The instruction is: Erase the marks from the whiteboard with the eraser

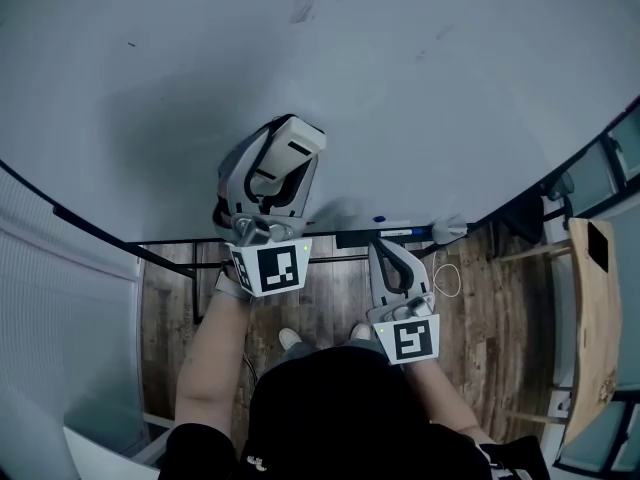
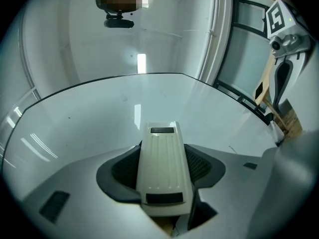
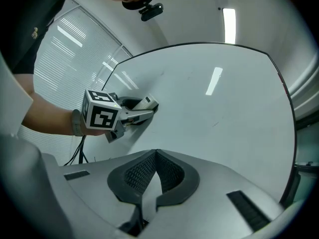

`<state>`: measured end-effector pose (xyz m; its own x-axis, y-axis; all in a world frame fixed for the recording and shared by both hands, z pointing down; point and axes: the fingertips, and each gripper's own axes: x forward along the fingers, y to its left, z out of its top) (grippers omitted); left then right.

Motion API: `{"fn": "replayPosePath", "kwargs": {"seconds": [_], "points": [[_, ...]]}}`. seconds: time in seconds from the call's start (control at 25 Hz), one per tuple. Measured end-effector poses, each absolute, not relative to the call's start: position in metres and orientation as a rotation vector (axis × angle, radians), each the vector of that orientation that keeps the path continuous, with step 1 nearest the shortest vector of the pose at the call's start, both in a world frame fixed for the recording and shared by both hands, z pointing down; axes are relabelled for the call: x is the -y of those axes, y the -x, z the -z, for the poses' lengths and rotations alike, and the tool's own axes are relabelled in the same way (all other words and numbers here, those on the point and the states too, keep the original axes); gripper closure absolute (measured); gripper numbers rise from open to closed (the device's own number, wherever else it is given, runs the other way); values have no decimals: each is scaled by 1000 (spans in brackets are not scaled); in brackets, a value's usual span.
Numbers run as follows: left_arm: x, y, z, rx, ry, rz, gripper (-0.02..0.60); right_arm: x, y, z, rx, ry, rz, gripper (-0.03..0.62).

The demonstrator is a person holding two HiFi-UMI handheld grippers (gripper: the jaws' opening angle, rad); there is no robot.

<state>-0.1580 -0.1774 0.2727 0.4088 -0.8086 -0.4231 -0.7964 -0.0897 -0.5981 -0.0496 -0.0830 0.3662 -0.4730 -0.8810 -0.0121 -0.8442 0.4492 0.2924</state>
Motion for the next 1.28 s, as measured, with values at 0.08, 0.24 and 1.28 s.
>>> {"fn": "replayPosePath", "kwargs": {"seconds": [0.08,0.24,1.28], "points": [[177,152,-286,-1346,1887,22,318,84,47,-368,2545,-1531,389,566],[177,150,-318,-1345,1945,35,318,83,47,-374,2550,-1516,371,566],[160,261,-243,-1866,1953,-202,318,91,53,-363,2702,-1347,374,568]]}}
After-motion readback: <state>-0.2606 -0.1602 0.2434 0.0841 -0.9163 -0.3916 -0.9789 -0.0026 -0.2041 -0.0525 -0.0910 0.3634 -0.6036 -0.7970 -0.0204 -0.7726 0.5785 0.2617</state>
